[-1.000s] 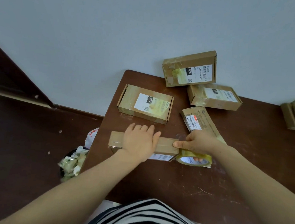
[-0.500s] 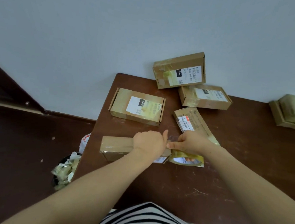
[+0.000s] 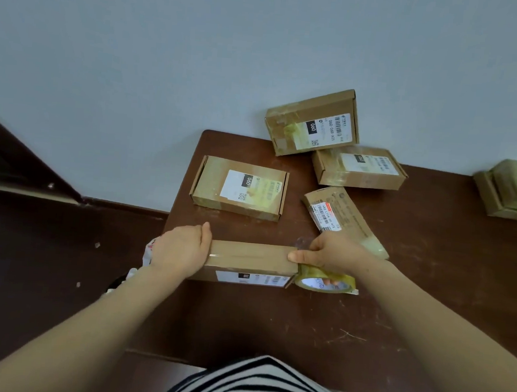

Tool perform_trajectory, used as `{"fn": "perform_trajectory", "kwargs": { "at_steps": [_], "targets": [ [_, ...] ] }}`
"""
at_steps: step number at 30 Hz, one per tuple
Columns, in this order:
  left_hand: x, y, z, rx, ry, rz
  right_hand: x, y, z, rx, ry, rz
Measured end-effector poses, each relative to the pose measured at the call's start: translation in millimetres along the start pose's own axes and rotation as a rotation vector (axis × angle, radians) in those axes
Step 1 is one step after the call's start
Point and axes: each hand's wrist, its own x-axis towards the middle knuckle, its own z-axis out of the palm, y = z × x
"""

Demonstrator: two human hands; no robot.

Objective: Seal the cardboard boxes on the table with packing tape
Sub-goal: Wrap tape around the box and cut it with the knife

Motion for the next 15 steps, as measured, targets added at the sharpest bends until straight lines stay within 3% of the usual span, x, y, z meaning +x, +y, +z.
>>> {"fn": "perform_trajectory", "kwargs": {
  "at_steps": [5,11,15],
  "targets": [
    [3,36,1,0.225,0.043,0.097,0,-2,-3,-0.043,0.014,0.012],
    [-5,84,16,0.185,0.067,0.187,-1,0,-2,-0.022,0.040,0.027],
    [-22,108,23,0.105,0.109,0.432,-4,-2,0,-0.096,0.056,0.013]
  ]
}}
